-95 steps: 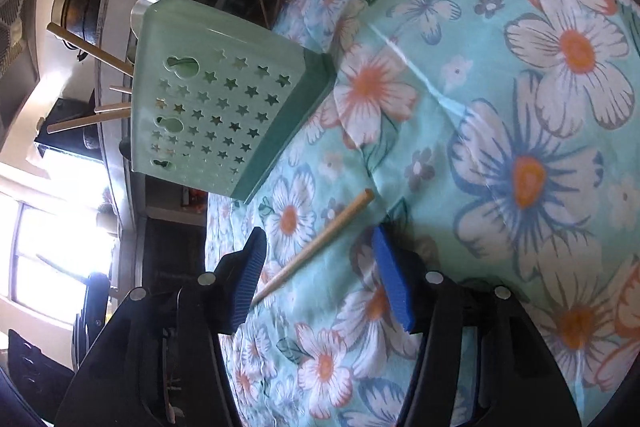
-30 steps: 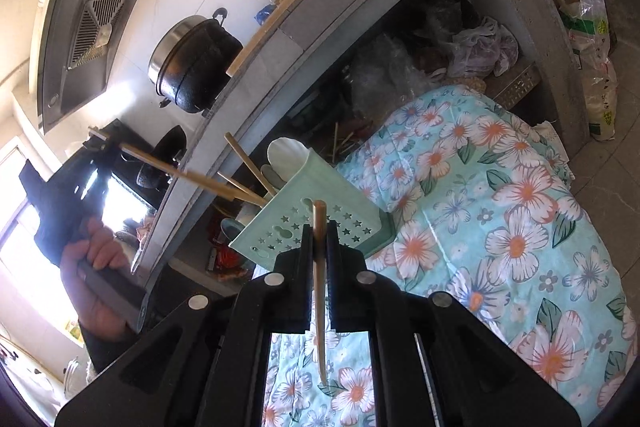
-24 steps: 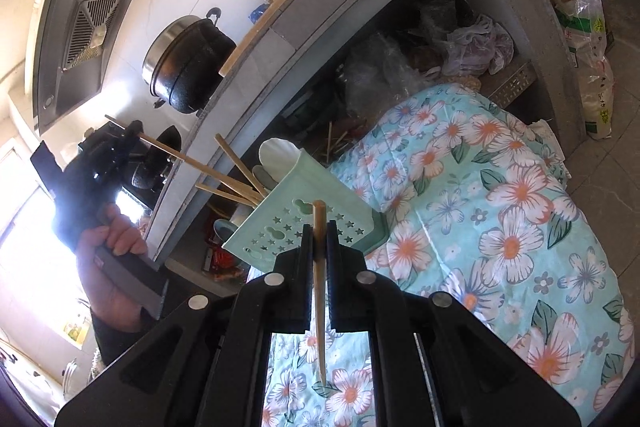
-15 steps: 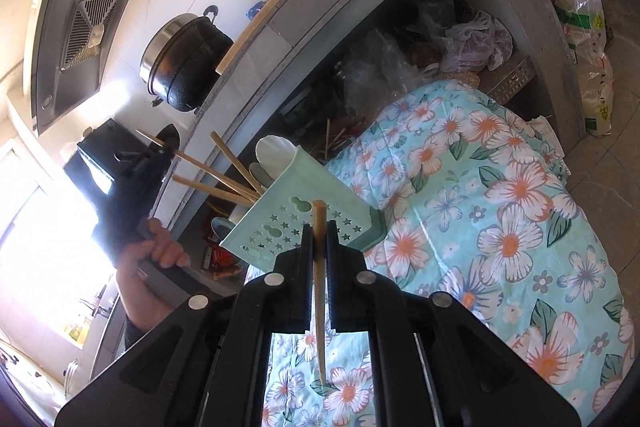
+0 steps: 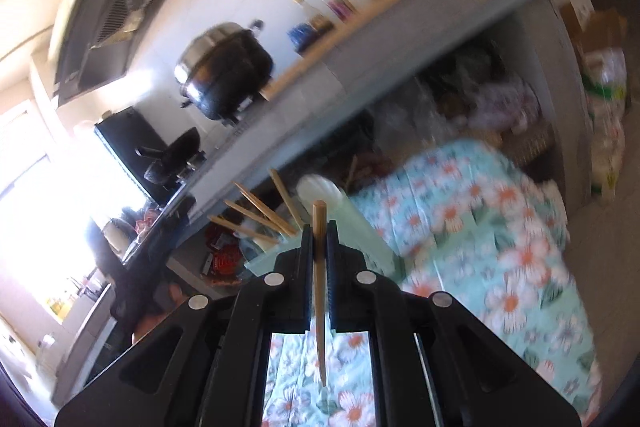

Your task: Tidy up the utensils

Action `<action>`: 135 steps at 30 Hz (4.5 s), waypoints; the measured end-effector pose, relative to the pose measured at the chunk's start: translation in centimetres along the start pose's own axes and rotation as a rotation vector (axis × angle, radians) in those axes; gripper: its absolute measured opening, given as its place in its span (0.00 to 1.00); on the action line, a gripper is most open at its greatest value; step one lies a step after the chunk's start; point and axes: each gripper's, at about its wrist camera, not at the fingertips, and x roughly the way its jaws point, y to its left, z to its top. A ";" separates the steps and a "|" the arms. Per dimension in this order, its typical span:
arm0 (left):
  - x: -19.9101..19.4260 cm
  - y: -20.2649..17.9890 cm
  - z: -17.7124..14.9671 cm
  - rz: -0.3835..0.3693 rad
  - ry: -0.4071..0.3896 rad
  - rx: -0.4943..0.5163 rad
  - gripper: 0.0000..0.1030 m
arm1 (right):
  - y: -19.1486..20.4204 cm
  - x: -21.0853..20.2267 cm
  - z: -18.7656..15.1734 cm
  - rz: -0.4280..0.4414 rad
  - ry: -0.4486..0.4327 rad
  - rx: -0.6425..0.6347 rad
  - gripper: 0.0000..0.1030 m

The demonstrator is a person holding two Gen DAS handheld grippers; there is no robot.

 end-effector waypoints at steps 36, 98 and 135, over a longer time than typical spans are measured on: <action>-6.3 2.0 -9.1 0.045 0.284 0.018 0.92 | 9.8 8.1 1.7 -0.017 -0.029 -0.482 0.45; -7.1 1.2 -8.2 0.611 0.320 0.125 0.92 | 5.6 5.8 -7.8 -0.613 0.125 -0.550 0.94; -7.1 1.3 -8.1 0.614 0.325 0.124 0.92 | 5.8 5.5 -7.5 -0.605 0.121 -0.543 0.94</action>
